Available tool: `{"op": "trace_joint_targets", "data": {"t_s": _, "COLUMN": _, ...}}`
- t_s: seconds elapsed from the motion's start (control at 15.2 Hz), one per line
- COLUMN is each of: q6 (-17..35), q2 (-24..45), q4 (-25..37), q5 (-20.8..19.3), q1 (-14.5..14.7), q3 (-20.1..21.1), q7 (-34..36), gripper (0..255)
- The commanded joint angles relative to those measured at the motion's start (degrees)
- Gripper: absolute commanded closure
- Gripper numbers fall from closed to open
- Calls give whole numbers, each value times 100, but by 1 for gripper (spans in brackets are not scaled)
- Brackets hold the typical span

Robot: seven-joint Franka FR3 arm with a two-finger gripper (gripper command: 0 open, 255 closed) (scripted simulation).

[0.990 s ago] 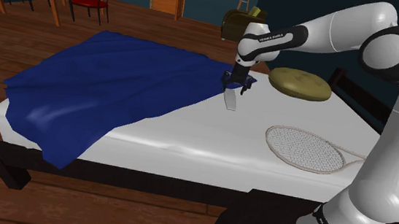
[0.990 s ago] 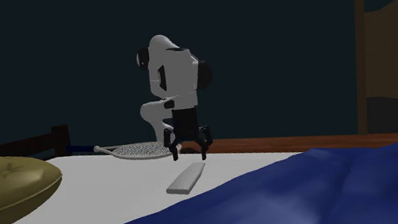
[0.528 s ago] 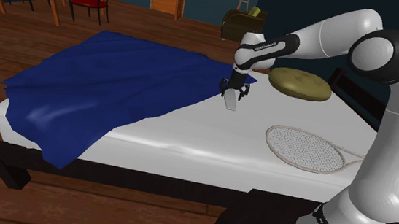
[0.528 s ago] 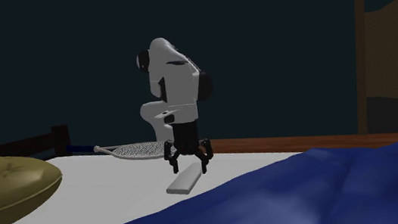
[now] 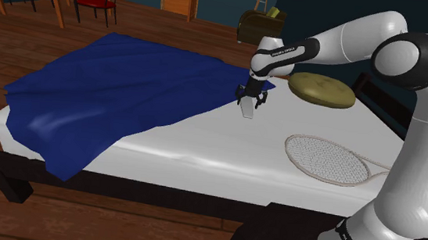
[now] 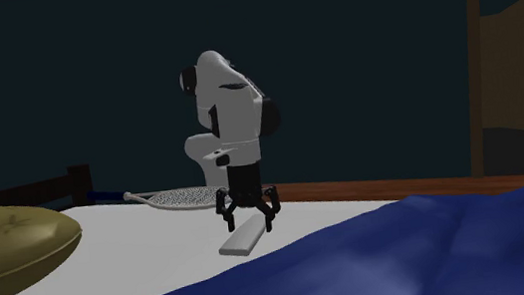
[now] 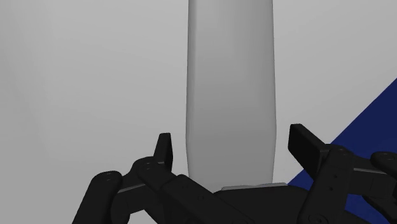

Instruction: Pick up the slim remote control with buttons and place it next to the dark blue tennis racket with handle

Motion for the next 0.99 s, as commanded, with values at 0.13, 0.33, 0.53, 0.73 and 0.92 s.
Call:
{"op": "trace_joint_targets", "data": {"t_s": 0.13, "q6": -1, "q2": 1, "q4": 2, "q5": 0, "q1": 0, "q3": 0, "q7": 1, "gripper": 255}}
{"op": "trace_joint_targets", "data": {"t_s": 0.33, "q6": -1, "q2": 1, "q4": 2, "q5": 0, "q1": 0, "q3": 0, "q7": 1, "gripper": 255}}
{"op": "trace_joint_targets", "data": {"t_s": 0.53, "q6": -1, "q2": 1, "q4": 2, "q5": 0, "q1": 0, "q3": 0, "q7": 0, "gripper": 255}}
{"op": "trace_joint_targets", "data": {"t_s": 0.73, "q6": -125, "q2": -76, "q4": 50, "q5": 2, "q1": -1, "q3": 1, "q7": -1, "gripper": 255}}
{"op": "trace_joint_targets", "data": {"t_s": 0.92, "q6": -319, "q2": -181, "q4": 138, "q5": 4, "q1": -2, "q3": 2, "q7": -2, "gripper": 255}}
